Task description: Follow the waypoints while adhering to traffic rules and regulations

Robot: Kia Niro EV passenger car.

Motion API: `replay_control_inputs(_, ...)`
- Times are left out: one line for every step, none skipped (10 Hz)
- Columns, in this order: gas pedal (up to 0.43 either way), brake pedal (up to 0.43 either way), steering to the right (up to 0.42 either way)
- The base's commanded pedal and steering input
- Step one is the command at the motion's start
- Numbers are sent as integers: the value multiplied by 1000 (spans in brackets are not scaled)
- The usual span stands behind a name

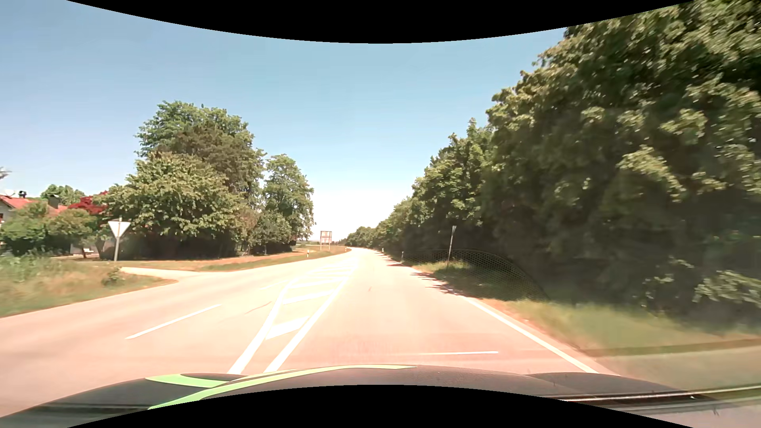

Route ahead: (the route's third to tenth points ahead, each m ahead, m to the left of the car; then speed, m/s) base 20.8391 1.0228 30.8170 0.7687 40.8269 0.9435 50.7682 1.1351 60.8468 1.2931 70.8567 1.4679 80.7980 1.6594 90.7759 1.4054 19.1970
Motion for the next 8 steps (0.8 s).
replay_control_inputs(350,0,-5)
replay_control_inputs(339,0,-7)
replay_control_inputs(339,0,-7)
replay_control_inputs(331,0,-7)
replay_control_inputs(331,0,-7)
replay_control_inputs(331,0,-7)
replay_control_inputs(331,0,-7)
replay_control_inputs(319,0,-7)
